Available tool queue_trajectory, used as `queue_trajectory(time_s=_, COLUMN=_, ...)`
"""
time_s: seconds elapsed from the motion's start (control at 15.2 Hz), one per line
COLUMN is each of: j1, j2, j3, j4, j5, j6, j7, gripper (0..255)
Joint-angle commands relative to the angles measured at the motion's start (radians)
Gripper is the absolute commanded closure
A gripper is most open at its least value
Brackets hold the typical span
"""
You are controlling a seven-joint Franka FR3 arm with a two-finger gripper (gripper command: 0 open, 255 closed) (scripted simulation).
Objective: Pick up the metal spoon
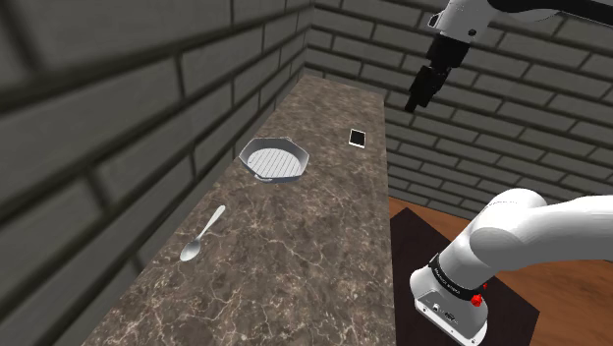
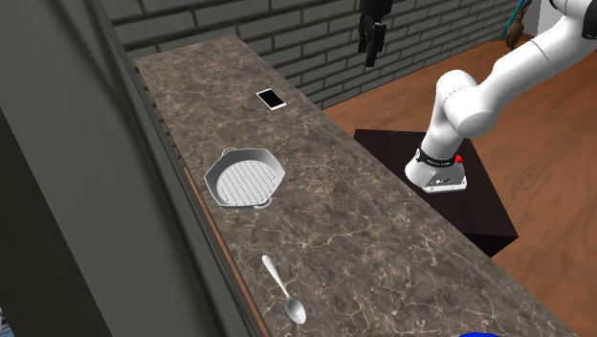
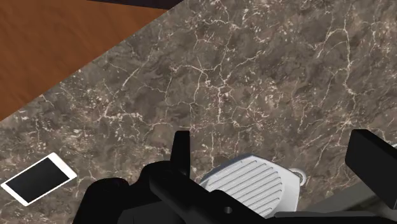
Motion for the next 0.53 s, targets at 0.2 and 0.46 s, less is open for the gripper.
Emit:
queue_trajectory(time_s=0.2, j1=0.004, j2=-0.012, j3=0.054, j4=-0.073, j5=0.051, j6=0.064, j7=0.092, gripper=0)
queue_trajectory(time_s=0.46, j1=0.015, j2=-0.006, j3=0.13, j4=-0.151, j5=0.123, j6=0.157, j7=0.211, gripper=0)
